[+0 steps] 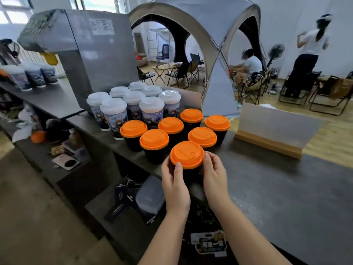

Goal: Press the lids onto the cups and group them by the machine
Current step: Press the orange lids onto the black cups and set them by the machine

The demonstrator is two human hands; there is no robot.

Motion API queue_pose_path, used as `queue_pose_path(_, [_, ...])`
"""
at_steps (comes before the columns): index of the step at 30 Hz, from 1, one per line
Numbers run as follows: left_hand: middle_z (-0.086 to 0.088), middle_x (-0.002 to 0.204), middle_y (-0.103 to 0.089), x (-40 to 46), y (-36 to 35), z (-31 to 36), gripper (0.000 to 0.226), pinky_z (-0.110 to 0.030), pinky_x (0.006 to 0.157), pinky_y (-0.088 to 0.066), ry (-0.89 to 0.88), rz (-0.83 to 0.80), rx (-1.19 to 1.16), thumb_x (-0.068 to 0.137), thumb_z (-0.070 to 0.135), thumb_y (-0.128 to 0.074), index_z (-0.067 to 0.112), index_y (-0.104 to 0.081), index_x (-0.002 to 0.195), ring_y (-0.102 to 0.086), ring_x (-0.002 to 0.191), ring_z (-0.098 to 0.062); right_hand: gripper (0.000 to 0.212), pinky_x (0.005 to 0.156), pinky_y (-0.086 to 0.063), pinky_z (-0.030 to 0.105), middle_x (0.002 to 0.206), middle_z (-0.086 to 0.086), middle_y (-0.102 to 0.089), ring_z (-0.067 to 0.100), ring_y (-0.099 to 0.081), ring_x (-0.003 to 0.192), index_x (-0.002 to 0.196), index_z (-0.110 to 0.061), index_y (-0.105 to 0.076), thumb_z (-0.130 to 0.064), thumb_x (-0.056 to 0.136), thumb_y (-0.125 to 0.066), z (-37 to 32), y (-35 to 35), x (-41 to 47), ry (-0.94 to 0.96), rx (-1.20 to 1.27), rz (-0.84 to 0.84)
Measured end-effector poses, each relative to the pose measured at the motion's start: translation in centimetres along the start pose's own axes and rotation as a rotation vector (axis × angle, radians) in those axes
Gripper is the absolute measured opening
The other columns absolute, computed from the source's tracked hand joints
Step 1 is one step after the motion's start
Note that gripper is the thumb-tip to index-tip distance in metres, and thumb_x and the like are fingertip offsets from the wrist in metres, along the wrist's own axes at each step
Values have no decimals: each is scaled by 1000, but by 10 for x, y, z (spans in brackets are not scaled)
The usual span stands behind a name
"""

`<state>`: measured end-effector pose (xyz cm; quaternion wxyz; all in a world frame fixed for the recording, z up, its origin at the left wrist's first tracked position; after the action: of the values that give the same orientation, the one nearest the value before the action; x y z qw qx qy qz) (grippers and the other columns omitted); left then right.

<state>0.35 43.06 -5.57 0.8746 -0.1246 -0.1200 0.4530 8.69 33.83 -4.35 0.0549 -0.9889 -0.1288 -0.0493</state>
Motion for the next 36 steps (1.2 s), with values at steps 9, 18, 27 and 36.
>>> queue_pose_path(9, [7,129,-60,12,8,-1,32,-33,106,-45,-32,18,44,99,22,-55,23,-52,131,-56,119,-4,21,98,-51,43,106,-4,-72,10,-65,104,110,-21,-66,-32,99,-52,8,-11,7,-56,1,37])
queue_pose_path(18, [5,127,-58,9,14,6,28,-30,104,-45,-56,107,42,102,20,-49,21,-52,130,-55,117,-5,21,98,-50,49,107,-5,-69,14,-63,107,106,-32,-62,-43,93,-49,6,-3,6,-17,-23,103])
queue_pose_path(27, [5,121,-61,-8,-7,67,29,-18,97,-43,-378,100,47,97,20,-42,13,-57,121,-56,117,-7,16,95,-51,42,106,-3,-65,15,-62,103,102,-30,-57,-25,102,-42,-28,48,1,58,38,247])
queue_pose_path(36, [6,99,-66,-62,-101,72,21,-16,84,-47,-299,-249,23,100,7,-44,14,-64,104,-62,96,-5,21,86,-50,38,106,6,-67,18,-63,95,104,-23,-59,-20,103,-39,-71,139,-17,135,64,371])
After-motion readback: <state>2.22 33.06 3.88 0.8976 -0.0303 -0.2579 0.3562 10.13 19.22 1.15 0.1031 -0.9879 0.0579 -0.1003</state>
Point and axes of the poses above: each hand's wrist, its own x-axis towards the middle knuckle, its own y-axis out of the back of the hand, z = x × y, the point moved 6 cm from there along x, towards the middle knuckle
